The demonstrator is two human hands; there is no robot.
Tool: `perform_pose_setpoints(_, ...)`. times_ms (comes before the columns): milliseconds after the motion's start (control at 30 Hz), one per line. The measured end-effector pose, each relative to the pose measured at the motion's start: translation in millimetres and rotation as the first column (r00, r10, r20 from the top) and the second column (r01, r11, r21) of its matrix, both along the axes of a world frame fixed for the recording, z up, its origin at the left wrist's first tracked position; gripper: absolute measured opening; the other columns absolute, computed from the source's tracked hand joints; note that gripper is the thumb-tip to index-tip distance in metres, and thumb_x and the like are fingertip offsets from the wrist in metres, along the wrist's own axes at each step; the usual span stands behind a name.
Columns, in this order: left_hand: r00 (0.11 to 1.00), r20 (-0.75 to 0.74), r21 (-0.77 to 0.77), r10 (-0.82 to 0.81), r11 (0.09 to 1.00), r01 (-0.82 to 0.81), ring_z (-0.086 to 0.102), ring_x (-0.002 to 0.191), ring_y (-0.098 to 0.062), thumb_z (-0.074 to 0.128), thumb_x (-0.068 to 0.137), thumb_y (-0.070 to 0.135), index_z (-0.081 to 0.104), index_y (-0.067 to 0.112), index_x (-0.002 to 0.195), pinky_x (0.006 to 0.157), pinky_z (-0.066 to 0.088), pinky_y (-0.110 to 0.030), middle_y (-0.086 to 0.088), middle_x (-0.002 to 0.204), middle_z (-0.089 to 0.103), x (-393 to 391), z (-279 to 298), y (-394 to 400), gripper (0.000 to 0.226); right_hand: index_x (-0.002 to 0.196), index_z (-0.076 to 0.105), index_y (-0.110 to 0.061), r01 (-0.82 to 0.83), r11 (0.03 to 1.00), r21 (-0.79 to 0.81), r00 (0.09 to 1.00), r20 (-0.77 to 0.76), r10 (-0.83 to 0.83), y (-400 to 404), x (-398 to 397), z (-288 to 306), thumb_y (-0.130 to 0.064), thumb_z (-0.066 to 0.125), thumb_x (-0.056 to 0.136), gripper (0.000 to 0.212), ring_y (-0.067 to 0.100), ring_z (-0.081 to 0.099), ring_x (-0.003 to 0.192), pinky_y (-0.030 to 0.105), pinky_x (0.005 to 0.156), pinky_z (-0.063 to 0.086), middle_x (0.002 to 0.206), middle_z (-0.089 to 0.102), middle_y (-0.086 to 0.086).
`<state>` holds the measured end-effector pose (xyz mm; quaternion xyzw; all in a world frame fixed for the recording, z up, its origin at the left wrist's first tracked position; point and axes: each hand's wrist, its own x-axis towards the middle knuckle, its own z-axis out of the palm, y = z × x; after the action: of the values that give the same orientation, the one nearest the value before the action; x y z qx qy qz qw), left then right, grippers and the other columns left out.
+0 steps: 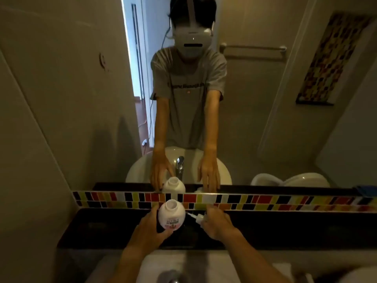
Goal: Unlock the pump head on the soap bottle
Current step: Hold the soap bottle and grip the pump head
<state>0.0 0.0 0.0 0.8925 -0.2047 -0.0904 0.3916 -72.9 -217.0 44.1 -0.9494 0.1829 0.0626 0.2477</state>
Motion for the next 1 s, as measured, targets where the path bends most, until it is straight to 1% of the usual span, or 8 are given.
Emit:
perform_pose_setpoints(67, 1.000, -0.005, -0.105, 0.008, 0.994, -0.009, 0.052, 0.123, -0.014, 0.081, 0.059, 0.046, 0.037, 0.031, 0.135, 0.102, 0.048, -0.037, 0.006, 0.134, 0.054, 7.6, -11.6, -5.7, 0.090, 0.115, 0.060, -0.019, 0.014, 0.999, -0.047, 1.000, 0.011, -0.013, -3.9, 5.3, -16.9, -0.033, 0.062, 0.089, 0.029, 0.026, 0.061, 0.114, 0.039, 0.098, 0.047, 0.119, 0.065, 0.005)
perform_pose_setpoints(200, 0.996, -0.071, -0.213, 0.050, 0.975, -0.064, 0.055, 0.111, -0.008, 0.089, 0.059, 0.027, 0.044, 0.033, 0.125, 0.085, 0.044, -0.013, 0.013, 0.119, 0.056, 11.7, -23.6, -17.8, 0.081, 0.124, 0.055, -0.019, 0.009, 0.997, -0.072, 1.000, -0.009, -0.010, -4.4, 10.5, -45.6, -0.033, 0.065, 0.089, 0.039, 0.025, 0.058, 0.120, 0.040, 0.104, 0.042, 0.128, 0.063, 0.006)
perform_pose_setpoints(367, 0.988, -0.114, -0.194, 0.107, 0.973, -0.128, 0.059, 0.099, -0.011, 0.091, 0.056, 0.031, 0.047, 0.026, 0.112, 0.076, 0.048, -0.018, 0.009, 0.109, 0.059, 12.5, -24.0, -26.6, 0.072, 0.130, 0.052, -0.019, 0.000, 0.998, -0.067, 1.000, -0.001, 0.000, -6.9, 8.3, -52.0, -0.029, 0.066, 0.089, 0.044, 0.024, 0.054, 0.125, 0.038, 0.107, 0.040, 0.135, 0.057, 0.005)
perform_pose_setpoints(500, 0.992, -0.059, -0.128, 0.115, 0.984, -0.121, 0.061, 0.094, -0.012, 0.091, 0.056, 0.031, 0.045, 0.025, 0.108, 0.066, 0.049, -0.014, 0.005, 0.107, 0.058, 7.6, -15.8, -15.1, 0.070, 0.129, 0.049, -0.024, 0.008, 0.998, 0.055, 0.996, 0.092, -0.013, -13.4, -8.9, -39.1, -0.021, 0.069, 0.087, 0.047, 0.024, 0.058, 0.122, 0.044, 0.103, 0.049, 0.131, 0.060, 0.004)
perform_pose_setpoints(600, 0.993, 0.005, -0.068, 0.117, 0.991, -0.117, 0.061, 0.096, -0.017, 0.088, 0.058, 0.035, 0.045, 0.024, 0.111, 0.070, 0.056, -0.026, 0.001, 0.109, 0.056, 2.3, 0.2, 0.6, 0.069, 0.126, 0.048, -0.024, -0.013, 0.997, 0.079, 0.985, 0.173, -0.001, -19.1, -22.4, -18.0, -0.020, 0.069, 0.087, 0.045, 0.021, 0.060, 0.117, 0.042, 0.097, 0.054, 0.127, 0.060, 0.002)
perform_pose_setpoints(733, 0.990, 0.130, 0.028, 0.058, 0.998, -0.063, 0.053, 0.094, -0.014, 0.084, 0.063, 0.036, 0.046, 0.025, 0.119, 0.070, 0.045, -0.022, 0.002, 0.111, 0.050, -15.5, 30.6, 15.3, 0.068, 0.127, 0.048, -0.027, -0.071, 0.997, -0.035, 0.972, 0.221, 0.077, -18.9, -38.0, 14.0, -0.025, 0.071, 0.085, 0.048, 0.021, 0.056, 0.122, 0.039, 0.103, 0.048, 0.130, 0.059, 0.001)
perform_pose_setpoints(800, 0.987, 0.161, 0.036, 0.011, 0.999, -0.017, 0.054, 0.099, -0.016, 0.082, 0.066, 0.034, 0.045, 0.026, 0.121, 0.073, 0.048, -0.023, 0.003, 0.115, 0.047, -26.6, 42.7, 19.2, 0.067, 0.130, 0.047, -0.027, -0.117, 0.986, -0.116, 0.967, 0.214, 0.140, -13.8, -45.0, 29.3, -0.024, 0.070, 0.085, 0.050, 0.023, 0.052, 0.125, 0.040, 0.107, 0.042, 0.133, 0.057, 0.001)
perform_pose_setpoints(1000, 0.963, 0.223, 0.110, -0.151, 0.985, 0.129, 0.051, 0.115, -0.016, 0.078, 0.071, 0.033, 0.039, 0.035, 0.127, 0.100, 0.051, -0.042, 0.009, 0.128, 0.041, -59.3, 78.7, 12.7, 0.068, 0.132, 0.052, -0.021, -0.266, 0.890, -0.371, 0.905, 0.221, 0.363, 13.2, -56.9, 63.2, -0.023, 0.068, 0.085, 0.050, 0.023, 0.052, 0.129, 0.042, 0.114, 0.033, 0.137, 0.059, 0.004)
